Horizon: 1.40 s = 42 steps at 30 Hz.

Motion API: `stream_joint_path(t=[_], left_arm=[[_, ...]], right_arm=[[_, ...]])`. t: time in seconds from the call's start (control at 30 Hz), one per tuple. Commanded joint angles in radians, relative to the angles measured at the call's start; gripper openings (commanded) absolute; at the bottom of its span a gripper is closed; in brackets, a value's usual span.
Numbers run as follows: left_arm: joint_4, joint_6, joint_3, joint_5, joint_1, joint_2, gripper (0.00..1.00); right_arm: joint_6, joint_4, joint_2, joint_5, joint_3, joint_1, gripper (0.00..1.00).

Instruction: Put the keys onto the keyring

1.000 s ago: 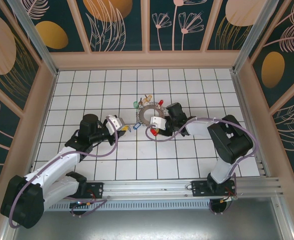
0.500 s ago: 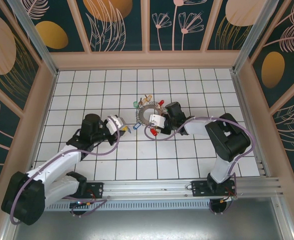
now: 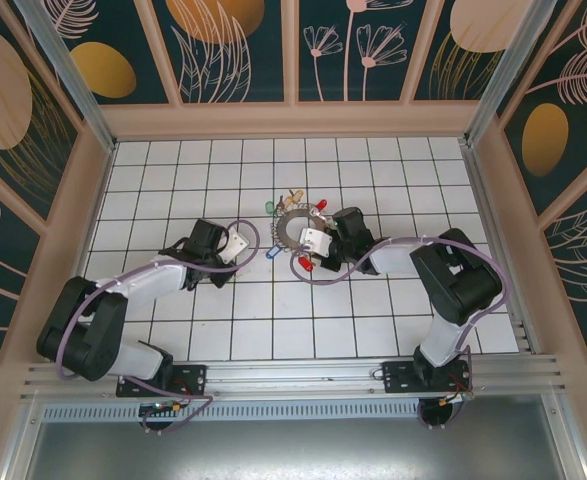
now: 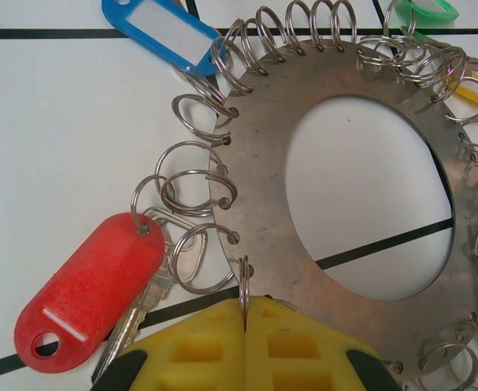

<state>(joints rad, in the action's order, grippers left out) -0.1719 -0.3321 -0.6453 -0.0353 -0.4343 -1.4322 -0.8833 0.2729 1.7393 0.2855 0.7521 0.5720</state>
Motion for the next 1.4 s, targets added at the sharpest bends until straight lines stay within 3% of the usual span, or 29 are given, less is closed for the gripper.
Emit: stream_joint_path(t=[0.0,0.17,0.33,0.47,0.57,0.67,0.8,0.93,1.1,1.37], left_arm=[[-0.059,0.035,-0.045,-0.006,-0.003,-0.038,0.14],[-0.022,0.051,-0.048,-0.102,-0.002,0.003,0.33],[0.057,0.026,-0.036,-0.222,-0.003,0.165,0.39],[0.259,-0.038,0.023,-0.384,-0.003,0.329,0.53],[0.444,-0.078,0.06,-0.492,-0.003,0.365,0.62],[0.468,-0.138,-0.009,-0.576,-0.003,0.292,0.6],[0.449,-0.218,-0.12,-0.689,-0.003,0.162,0.48],[0.548,-0.207,-0.163,-0.789,-0.004,0.074,0.45],[0.668,-0.174,-0.199,-0.841,-0.014,0.02,0.46],[0.624,-0.209,-0.244,-0.903,-0.067,-0.017,0.37]], right_arm=[[0.027,0.067,-0.049,0.038,-0.031,0.002,0.0],[0.054,0.169,-0.096,0.055,-0.091,0.002,0.0],[0.087,0.292,-0.176,0.114,-0.175,-0.008,0.0],[0.114,0.348,-0.246,0.171,-0.215,-0.018,0.0],[0.112,0.34,-0.298,0.216,-0.221,-0.019,0.0],[0.051,0.28,-0.35,0.238,-0.213,-0.019,0.0],[0.019,0.186,-0.408,0.282,-0.179,-0.063,0.0],[-0.001,0.114,-0.437,0.339,-0.139,-0.083,0.0],[-0.003,0.031,-0.452,0.411,-0.074,-0.099,0.0],[0.02,-0.001,-0.468,0.542,-0.006,-0.125,0.0]])
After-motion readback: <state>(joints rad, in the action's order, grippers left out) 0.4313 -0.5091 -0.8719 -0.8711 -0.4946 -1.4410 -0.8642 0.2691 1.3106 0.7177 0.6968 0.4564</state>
